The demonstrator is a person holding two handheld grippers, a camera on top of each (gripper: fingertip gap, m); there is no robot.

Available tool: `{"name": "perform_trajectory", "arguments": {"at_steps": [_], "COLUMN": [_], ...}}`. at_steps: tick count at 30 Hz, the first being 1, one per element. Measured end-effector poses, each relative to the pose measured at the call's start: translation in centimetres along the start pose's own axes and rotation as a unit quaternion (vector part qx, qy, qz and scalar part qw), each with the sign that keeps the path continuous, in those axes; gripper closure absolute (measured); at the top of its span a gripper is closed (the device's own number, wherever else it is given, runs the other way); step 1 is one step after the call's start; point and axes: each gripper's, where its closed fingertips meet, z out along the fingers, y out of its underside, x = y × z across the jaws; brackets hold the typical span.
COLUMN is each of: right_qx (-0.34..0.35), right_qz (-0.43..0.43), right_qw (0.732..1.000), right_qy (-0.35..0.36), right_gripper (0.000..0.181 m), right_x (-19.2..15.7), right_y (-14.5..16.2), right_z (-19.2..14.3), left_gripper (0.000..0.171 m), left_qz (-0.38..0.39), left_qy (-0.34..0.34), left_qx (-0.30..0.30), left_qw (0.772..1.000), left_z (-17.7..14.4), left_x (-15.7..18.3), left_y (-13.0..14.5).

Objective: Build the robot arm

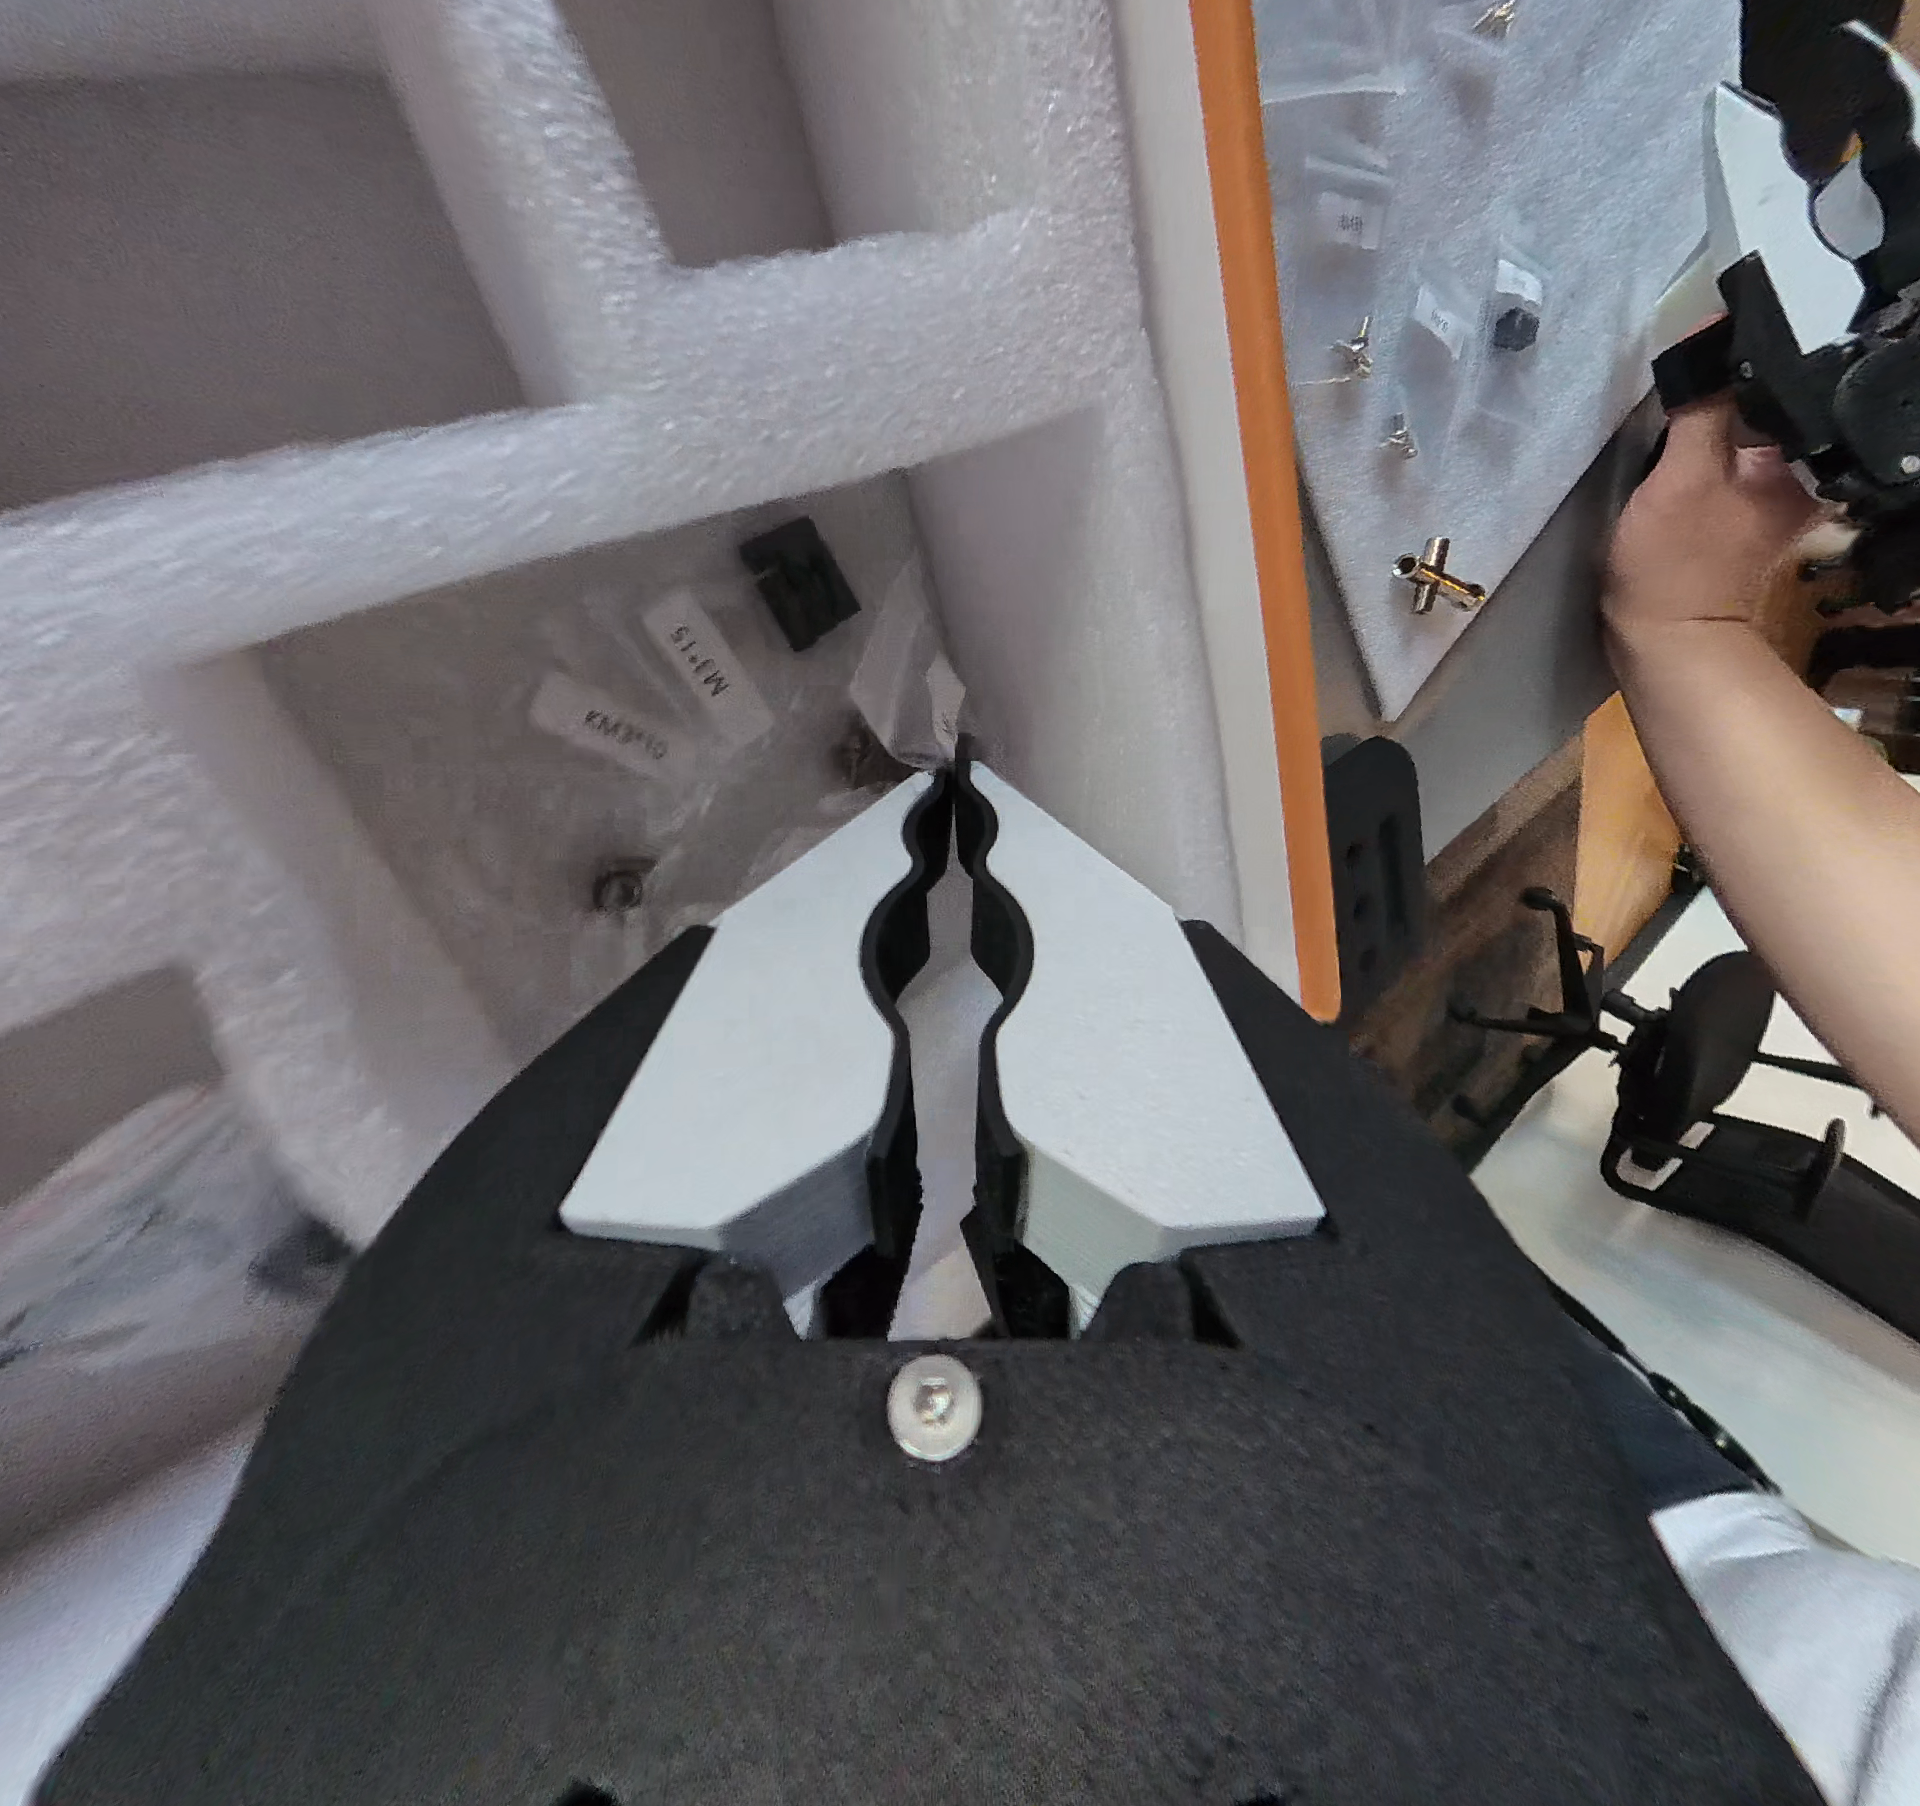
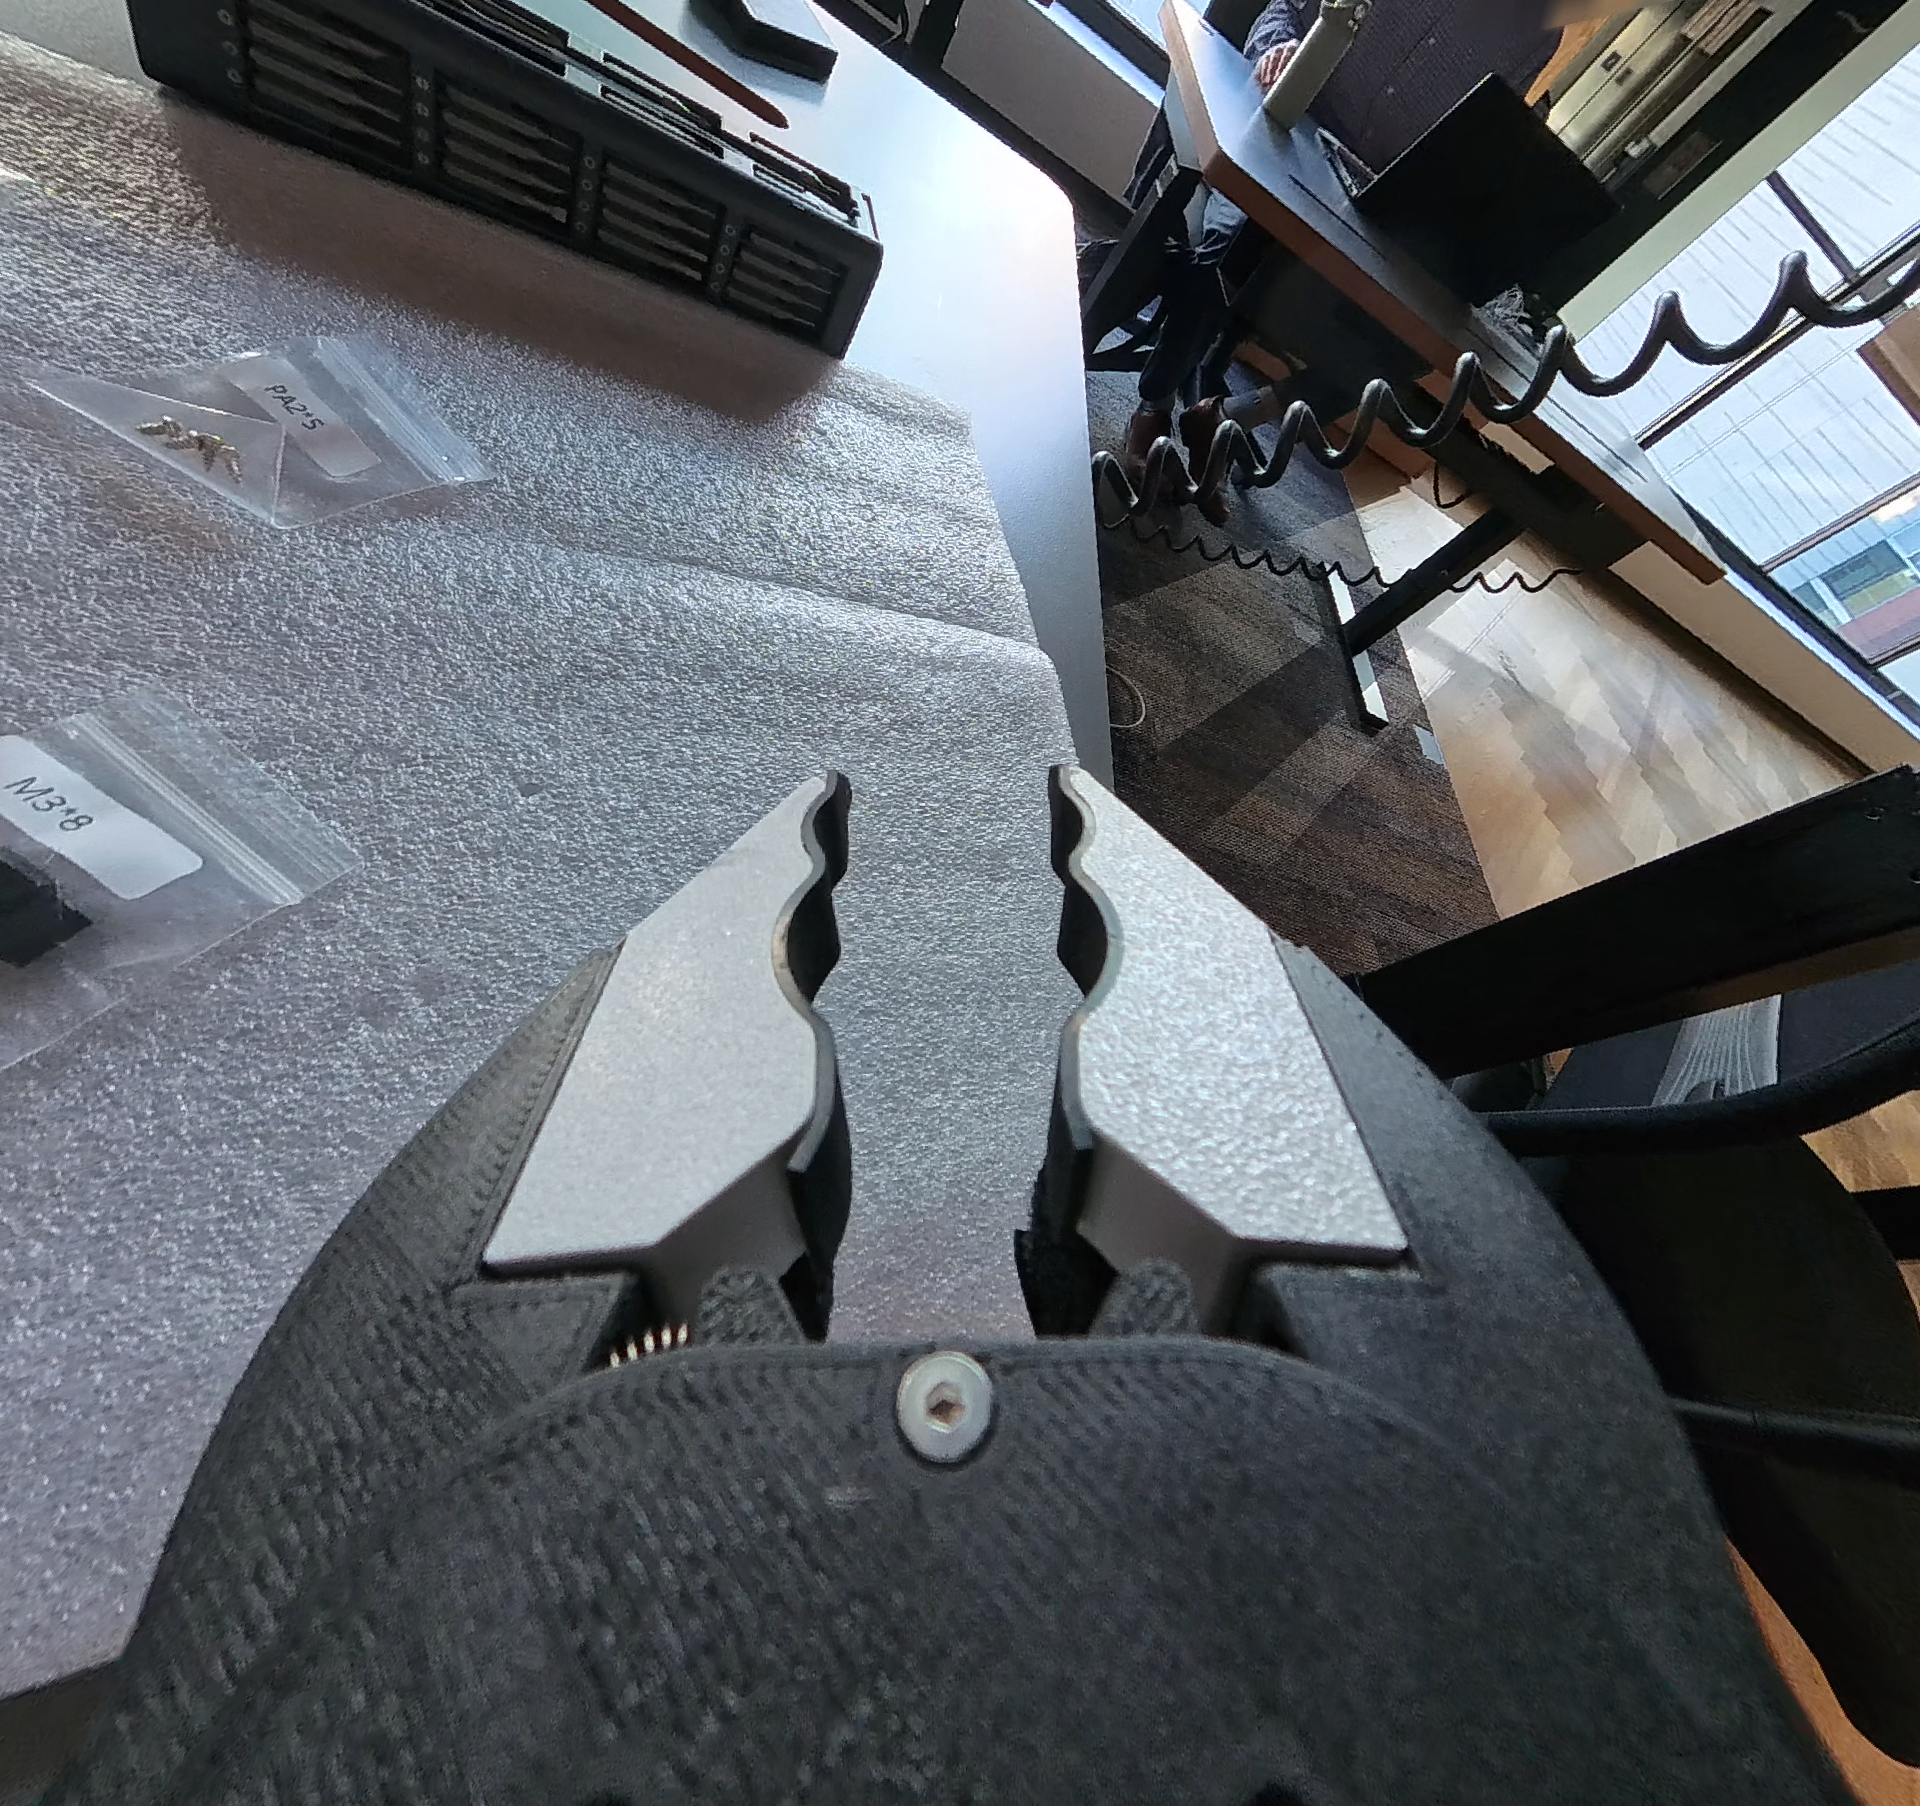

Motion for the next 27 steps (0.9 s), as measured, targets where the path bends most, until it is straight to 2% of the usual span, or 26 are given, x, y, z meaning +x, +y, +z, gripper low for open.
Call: {"name": "perform_trajectory", "arguments": {"at_steps": [8, 18, 21, 22, 24, 26, 27], "right_qx": [-0.003, -0.010, 0.010, 0.033, 0.107, 0.186, 0.210], "right_qz": [-0.009, -0.023, -0.030, -0.029, -0.041, -0.068, -0.071], "right_qw": [1.000, 1.000, 0.999, 0.999, 0.989, 0.954, 0.922], "right_qy": [0.001, 0.004, -0.009, -0.023, -0.098, -0.224, -0.318], "right_gripper": [0.144, 0.145, 0.148, 0.150, 0.149, 0.146, 0.146], "right_x": [-0.1, -0.3, -0.8, -1.5, -5.0, -11.3, -15.3], "right_y": [0.0, 0.1, -0.4, -1.4, -6.8, -14.0, -17.1], "right_z": [0.0, 0.1, -0.2, -0.6, -2.7, -6.6, -9.2], "left_gripper": [0.171, 0.171, 0.171, 0.171, 0.171, 0.171, 0.171], "left_qz": [0.005, -0.009, -0.010, -0.012, -0.015, -0.019, -0.022], "left_qy": [-0.039, -0.025, -0.018, -0.014, -0.010, -0.009, -0.008], "left_qx": [0.056, 0.083, 0.088, 0.092, 0.100, 0.112, 0.119], "left_qw": [0.998, 0.996, 0.996, 0.996, 0.995, 0.993, 0.993], "left_z": [-6.2, -7.8, -8.4, -8.8, -9.9, -11.2, -11.8], "left_x": [-1.7, -2.8, -2.9, -3.0, -3.2, -3.6, -3.9], "left_y": [-0.7, 0.4, 0.7, 0.8, 1.1, 1.5, 1.8]}}
